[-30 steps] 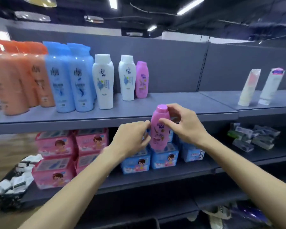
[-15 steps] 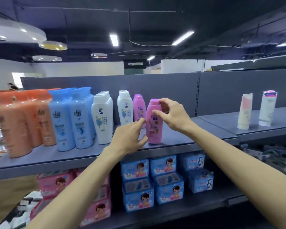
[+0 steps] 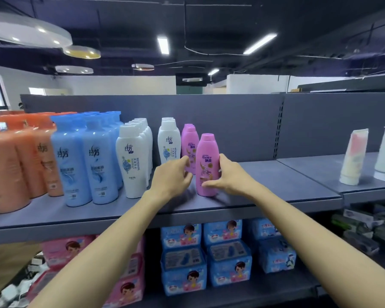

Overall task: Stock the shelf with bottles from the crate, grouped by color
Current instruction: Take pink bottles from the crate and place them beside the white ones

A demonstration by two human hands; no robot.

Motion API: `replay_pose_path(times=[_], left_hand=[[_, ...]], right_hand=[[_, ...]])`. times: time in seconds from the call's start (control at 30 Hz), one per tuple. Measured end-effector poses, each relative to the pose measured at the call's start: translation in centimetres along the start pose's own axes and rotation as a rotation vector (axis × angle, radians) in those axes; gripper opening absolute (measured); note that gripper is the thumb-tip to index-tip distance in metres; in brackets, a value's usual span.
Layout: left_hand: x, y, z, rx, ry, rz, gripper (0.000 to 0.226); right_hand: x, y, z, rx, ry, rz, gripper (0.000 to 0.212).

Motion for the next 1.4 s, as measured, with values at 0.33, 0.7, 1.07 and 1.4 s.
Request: replay_pose_path(times=[0.33,0.7,1.07,1.4], left_hand=[[1.2,-2.3,0.0,0.145,-0.114,0.187,0.018],[1.6,-3.3,-2.3,0.119,0.033,0.125,0.019],[1.6,-3.4,-2.1,0.132,0.029,0.11,0.015],[1.5,-3.6,-2.5,0.109,0.039,0.102,0.016]], right_hand=[[5.0,-0.2,2.7,-0.137,-0.044,0.09,0.065],[8.7,-1.5,2.9,-0.026,-0.001,0.049,0.058],[9.7,-3.0,3.5,0.042,0.007,0.09,0.058],[8.3,-2.7,3.5,-0.114,-0.072,0.073,0.061]])
Point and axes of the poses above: each hand's wrist, its own x-axis towards the middle knuckle, its own y-axis out of the back of the hand, z = x × y, the point moved 10 cm from there along x, towards the middle knuckle, and after that the axes turned 9 degrees about x, right-handed, at the moved point
